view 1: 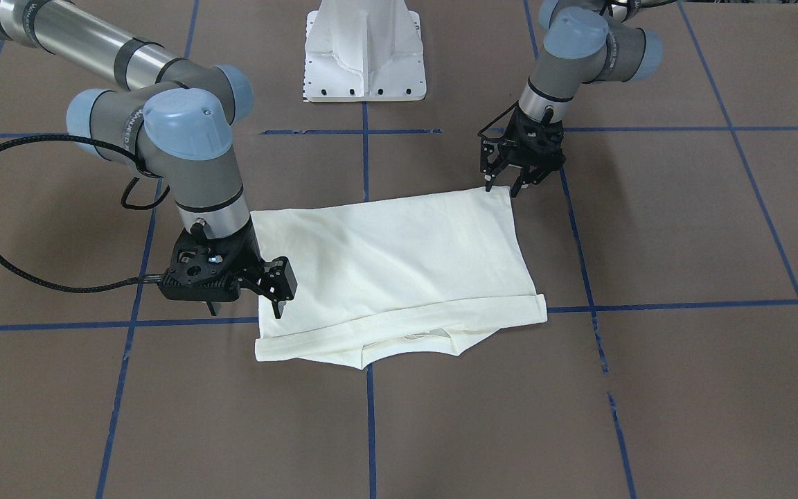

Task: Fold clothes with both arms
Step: 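Move the left gripper to the folded shirt's near corner and grasp it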

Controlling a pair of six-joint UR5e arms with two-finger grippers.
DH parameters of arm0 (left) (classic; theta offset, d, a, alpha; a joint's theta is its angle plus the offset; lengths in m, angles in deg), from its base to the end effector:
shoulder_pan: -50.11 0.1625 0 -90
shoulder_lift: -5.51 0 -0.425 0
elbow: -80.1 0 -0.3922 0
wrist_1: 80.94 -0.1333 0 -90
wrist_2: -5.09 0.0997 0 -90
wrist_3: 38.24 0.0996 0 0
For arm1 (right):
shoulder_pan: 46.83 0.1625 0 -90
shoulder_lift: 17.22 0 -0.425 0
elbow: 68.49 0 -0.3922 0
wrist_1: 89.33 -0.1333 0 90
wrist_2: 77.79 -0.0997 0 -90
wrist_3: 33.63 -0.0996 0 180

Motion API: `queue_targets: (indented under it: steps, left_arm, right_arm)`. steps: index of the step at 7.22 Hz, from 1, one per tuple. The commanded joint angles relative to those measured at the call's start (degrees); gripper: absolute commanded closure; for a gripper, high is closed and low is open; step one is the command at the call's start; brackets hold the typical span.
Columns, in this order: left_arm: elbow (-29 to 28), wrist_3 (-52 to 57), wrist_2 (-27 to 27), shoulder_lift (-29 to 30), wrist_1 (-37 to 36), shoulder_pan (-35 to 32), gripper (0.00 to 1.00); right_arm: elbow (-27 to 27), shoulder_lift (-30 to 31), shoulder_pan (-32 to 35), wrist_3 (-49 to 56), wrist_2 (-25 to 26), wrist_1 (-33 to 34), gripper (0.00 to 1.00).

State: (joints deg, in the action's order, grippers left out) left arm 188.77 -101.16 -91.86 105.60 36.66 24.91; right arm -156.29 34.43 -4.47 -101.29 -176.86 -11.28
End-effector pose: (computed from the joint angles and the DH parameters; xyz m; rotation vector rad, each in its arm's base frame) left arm 0.4513 -0.3464 0.3640 0.3329 0.9312 0.0898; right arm -0.4529 -0.5721 0.2559 0.3234 -0.7896 0.2616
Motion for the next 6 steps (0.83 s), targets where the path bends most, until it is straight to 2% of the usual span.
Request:
queue_targets:
  steps: [1, 6]
  left_arm:
    - [0.0, 0.0, 0.0, 0.1, 0.0, 1.0, 0.51]
    - [-2.1, 0.0, 0.0, 1.1, 0.0, 2.0, 0.52]
  right_arm:
    - [0.0, 0.0, 0.0, 0.1, 0.0, 0.0, 0.0]
    - [0.0, 0.3, 0.0, 0.2, 0.0, -0.4, 0.0]
